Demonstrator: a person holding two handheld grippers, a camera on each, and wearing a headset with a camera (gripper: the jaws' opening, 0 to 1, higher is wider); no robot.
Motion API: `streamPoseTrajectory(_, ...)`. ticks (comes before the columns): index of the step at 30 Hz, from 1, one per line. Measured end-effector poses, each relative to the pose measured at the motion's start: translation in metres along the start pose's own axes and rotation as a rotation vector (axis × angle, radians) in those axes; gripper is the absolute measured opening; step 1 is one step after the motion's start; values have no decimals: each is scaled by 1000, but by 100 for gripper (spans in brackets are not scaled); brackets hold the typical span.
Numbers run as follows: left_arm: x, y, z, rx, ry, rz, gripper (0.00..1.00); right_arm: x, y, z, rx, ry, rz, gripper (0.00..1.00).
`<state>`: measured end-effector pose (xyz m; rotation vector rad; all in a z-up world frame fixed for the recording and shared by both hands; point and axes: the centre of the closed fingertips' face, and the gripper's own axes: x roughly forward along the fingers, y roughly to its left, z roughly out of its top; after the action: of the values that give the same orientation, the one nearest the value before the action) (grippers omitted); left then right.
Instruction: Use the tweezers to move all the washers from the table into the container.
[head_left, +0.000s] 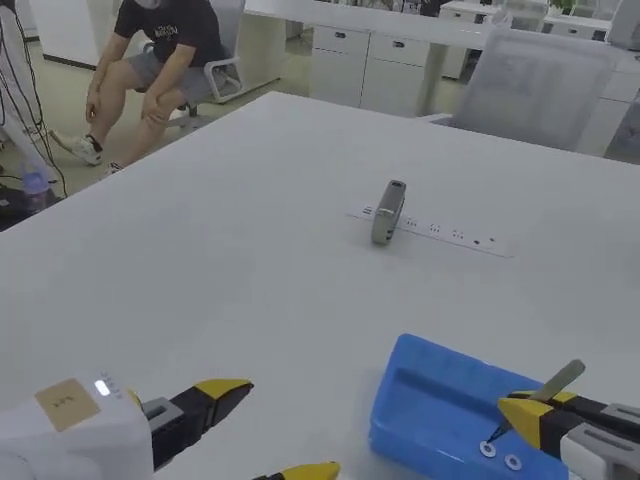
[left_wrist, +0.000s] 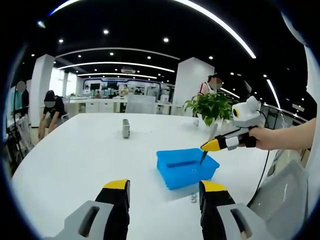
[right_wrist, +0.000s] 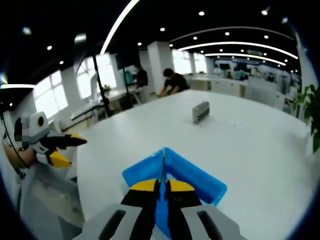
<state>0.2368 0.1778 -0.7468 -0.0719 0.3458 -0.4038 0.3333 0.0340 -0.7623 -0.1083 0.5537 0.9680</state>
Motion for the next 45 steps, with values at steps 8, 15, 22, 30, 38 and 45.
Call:
streamPoseTrajectory(8,0,-1,0,2,0,-5,55,-4,28,-5,0,0,79,4)
streamPoseTrajectory(15,0,-3,0,6,2,-11,55,-1,45,-26,30,32,147,4)
streamPoseTrajectory(22,0,-3,0,9,3,-11,54,7,56,-54,73,99,197,4)
streamPoseTrajectory(30,-1,-2,0,7,1,-5,54,14,58,-69,86,130,212,4)
streamPoseTrajectory(38,0,-2,-1,10,5,-9,54,17,65,-70,38,133,222,4)
streamPoseTrajectory(45,0,-3,-1,14,10,-14,54,15,82,-73,-251,153,262,4)
